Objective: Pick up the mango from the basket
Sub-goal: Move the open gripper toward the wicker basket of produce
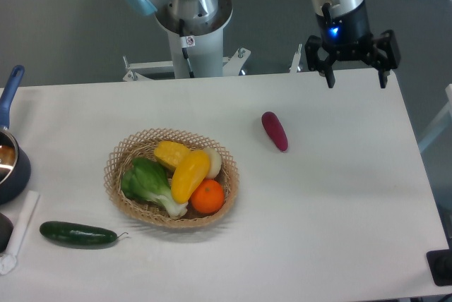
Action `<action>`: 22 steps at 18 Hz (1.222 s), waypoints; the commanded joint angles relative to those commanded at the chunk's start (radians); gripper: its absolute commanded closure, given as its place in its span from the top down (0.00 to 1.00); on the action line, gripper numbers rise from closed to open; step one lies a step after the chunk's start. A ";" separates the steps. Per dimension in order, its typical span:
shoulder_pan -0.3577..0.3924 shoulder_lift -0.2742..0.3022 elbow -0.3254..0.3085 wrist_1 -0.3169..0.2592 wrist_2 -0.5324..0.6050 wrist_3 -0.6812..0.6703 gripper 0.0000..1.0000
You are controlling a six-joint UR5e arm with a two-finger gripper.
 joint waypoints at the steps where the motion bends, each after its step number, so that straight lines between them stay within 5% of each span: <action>1: -0.002 0.000 -0.005 0.003 0.005 0.002 1.00; 7: -0.006 -0.002 -0.020 0.003 0.011 -0.002 1.00; 12: -0.011 0.024 -0.092 0.011 -0.009 -0.026 1.00; 22: -0.178 0.035 -0.207 -0.002 -0.058 -0.480 1.00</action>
